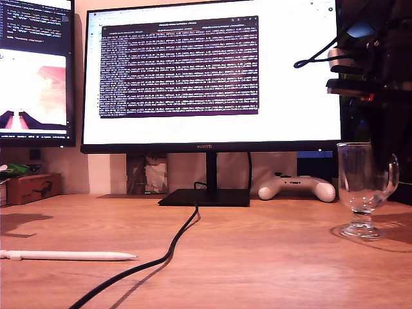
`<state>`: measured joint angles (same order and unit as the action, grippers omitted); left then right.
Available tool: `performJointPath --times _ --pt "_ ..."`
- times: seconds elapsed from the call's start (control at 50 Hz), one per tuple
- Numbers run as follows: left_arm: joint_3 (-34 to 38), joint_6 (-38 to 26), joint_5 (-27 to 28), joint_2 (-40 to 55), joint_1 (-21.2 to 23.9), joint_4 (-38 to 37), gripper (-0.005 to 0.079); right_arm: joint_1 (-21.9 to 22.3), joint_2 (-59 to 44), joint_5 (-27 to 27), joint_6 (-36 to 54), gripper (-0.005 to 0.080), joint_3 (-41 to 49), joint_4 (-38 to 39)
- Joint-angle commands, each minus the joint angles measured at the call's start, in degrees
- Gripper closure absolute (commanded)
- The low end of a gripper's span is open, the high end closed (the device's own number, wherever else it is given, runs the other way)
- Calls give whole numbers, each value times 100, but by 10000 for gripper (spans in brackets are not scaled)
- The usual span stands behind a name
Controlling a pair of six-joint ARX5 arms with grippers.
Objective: Pick the small glass cups in front of you with each of your hands, and place them behind the white pen
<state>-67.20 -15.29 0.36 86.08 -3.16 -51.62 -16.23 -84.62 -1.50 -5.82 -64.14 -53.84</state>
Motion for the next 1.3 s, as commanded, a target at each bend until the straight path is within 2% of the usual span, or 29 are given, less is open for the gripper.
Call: performJointPath --times 0.0,0.18,0.34,0.78,1.0,1.28 --pt "-118 42 33 68 -4 -48 765 -57 15 -4 37 765 -254 -9" --pt "-118 188 190 37 4 -212 765 -223 20 -269 28 765 -529 -79" --pt "-118 289 393 4 170 -240 765 -662 20 -310 -42 765 -708 39" --pt "-118 496 437 -72 1366 -63 765 -1971 -7 -457 -667 765 -726 1005" --pt "-118 560 496 -181 1799 -107 765 -2306 -317 -612 -933 765 -726 1379" --pt "-118 588 647 -245 2063 -144 765 -2625 -898 -758 -1091 765 -782 1799"
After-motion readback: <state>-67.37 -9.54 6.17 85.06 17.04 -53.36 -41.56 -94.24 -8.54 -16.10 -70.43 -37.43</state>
